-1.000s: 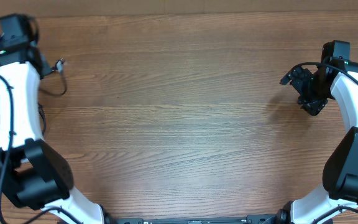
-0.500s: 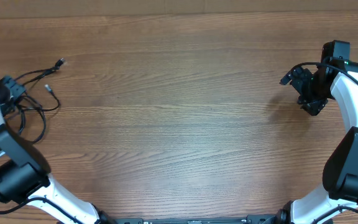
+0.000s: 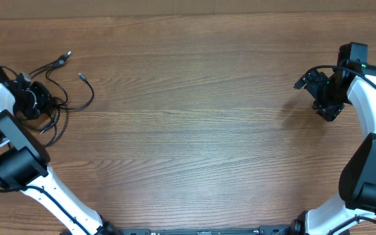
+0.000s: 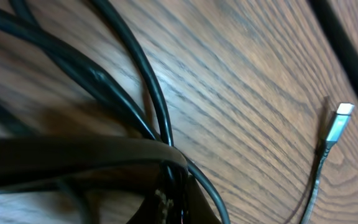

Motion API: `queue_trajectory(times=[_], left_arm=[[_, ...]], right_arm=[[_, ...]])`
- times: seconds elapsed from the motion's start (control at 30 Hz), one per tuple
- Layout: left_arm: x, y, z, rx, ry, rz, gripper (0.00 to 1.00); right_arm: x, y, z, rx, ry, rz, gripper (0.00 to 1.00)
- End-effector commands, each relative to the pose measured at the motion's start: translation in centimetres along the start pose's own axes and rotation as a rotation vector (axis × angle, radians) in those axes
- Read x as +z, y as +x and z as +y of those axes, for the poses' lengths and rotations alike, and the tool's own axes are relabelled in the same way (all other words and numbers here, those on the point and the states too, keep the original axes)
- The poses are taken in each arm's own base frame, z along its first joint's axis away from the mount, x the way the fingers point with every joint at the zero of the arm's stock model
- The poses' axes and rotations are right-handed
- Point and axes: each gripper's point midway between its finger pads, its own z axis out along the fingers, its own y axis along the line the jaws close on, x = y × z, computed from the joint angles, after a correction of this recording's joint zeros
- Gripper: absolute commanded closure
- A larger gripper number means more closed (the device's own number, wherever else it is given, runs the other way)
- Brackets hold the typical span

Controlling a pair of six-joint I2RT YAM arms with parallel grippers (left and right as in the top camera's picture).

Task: Untangle cables
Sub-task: 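Lower the cable beside the left cable pile and open the left gripper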

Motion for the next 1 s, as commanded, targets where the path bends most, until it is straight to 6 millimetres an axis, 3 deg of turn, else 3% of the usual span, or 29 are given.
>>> queue_trajectory(times=[0.0, 0.23, 0.5, 0.57, 0.67, 0.73, 0.97], left_arm=[[0.6, -0.1, 0.8, 0.030, -0.056, -0.001, 0.96], [-3.7, -2.7, -1.4, 0.063, -0.031, -0.099, 0.93], [-12.7, -6.1, -5.4, 0.145, -0.013, -0.312, 0.84], [-14.4, -6.5, -5.9, 0.155, -0.026, -0.353, 0.71], [-16.1, -6.6, -6.1, 0.163, -0.044, -0.389, 0.37], [-16.4, -6.5, -6.3, 0.163, -0.039, -0.390, 0.22], [-15.2, -4.2, -7.6, 0.162, 0.014, -0.294, 0.05]], right_arm=[[-0.5, -0.9, 0.4, 0.003, -0.004, -0.031, 0.00], [-0.5, -0.9, 0.4, 0.003, -0.004, -0.031, 0.00], [-0.5, -0.9, 0.4, 0.003, -0.004, -0.031, 0.00], [-0.5, -0.9, 0.4, 0.003, -0.004, -0.031, 0.00], [-0.5, -0.9, 0.4, 0.003, -0.004, -0.031, 0.00], [-0.5, -0.9, 0.4, 0.003, -0.004, -0.031, 0.00], [-0.5, -0.9, 0.4, 0.003, -0.004, -0.031, 0.00]])
